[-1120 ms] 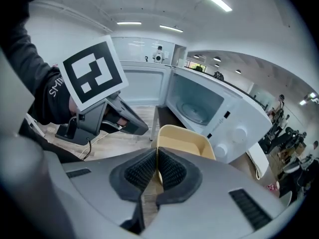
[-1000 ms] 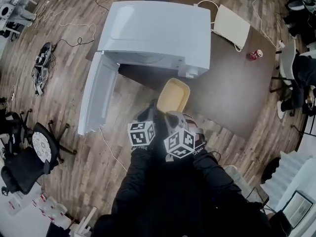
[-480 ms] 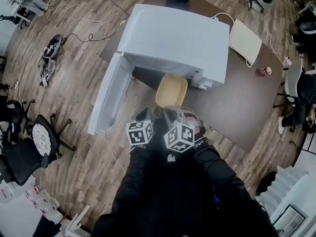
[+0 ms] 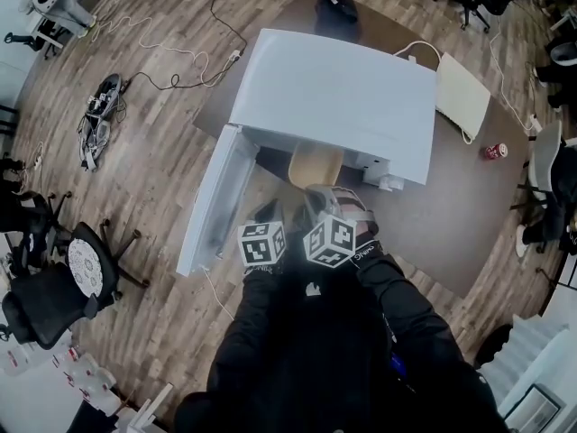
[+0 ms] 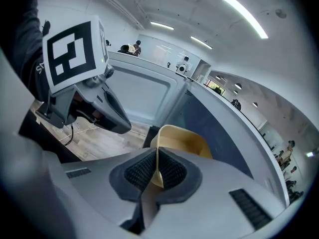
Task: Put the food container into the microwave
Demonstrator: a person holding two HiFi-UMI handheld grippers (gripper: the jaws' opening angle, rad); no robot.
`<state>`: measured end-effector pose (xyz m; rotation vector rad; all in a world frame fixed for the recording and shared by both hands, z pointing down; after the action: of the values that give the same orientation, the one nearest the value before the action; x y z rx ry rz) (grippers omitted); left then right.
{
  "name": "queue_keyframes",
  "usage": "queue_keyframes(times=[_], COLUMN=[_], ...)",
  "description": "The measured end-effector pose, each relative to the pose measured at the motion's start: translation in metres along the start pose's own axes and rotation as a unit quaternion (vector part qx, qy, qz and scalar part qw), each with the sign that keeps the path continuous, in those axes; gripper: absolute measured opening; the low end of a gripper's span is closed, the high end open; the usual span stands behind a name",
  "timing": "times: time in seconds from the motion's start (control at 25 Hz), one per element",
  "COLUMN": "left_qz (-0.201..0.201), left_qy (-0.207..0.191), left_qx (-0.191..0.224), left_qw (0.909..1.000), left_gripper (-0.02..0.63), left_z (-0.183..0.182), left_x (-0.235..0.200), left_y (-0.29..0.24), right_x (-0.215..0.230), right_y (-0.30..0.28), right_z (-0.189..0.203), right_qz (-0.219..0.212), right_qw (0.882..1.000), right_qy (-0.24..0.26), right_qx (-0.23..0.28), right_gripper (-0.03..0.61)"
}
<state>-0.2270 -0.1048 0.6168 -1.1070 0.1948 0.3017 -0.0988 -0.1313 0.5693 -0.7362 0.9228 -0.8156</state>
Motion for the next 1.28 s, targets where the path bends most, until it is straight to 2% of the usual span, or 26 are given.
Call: queue_keyframes(times=[0.56,1.04,1.2,1.28], left_qz=[0.017,0.020,0.017,0.015], left_qy=[-0.007,-0.005,-0.004,-0.005], left_qx=[-0.028,-0.040,-0.039,-0.036], left_qw=[0.9994,0.9990,0.9991,0.9992], left_gripper=[0.034,0.034,0.034,0.034], left_z=[-0.037,-0.042,-0.041,-0.040], left_x=[-0.024,-0.025,-0.025,-0.023], left_y=[-0.047,-0.059,-0.058,-0.056], right_x=[0.047,0.063,0.063,0.063], right_y=[-0.073,-0.096,-0.097,-0.093], right_z=[-0.009,-0.004,-0.002,-0.002], right_qz=[0.028,0.052,0.056,0.056], right_qw=[0.999,0.997,0.997,0.998], right_qy=[0.006,0.020,0.006,-0.006], right_qx=[-0.035,-0.050,-0.044,-0.035], right_gripper=[0.032,0.034,0.035,0.067])
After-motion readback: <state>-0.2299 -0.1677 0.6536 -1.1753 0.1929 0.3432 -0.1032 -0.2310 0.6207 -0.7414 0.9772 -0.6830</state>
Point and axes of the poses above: the fingertips, and each gripper's own axes: y backward along the fingers, x to its right, z out of its underside, the point moved 8 cm from there along y, backward along the fingers, and after that the axes turned 13 degrees about -x, right-handed, at the moved point
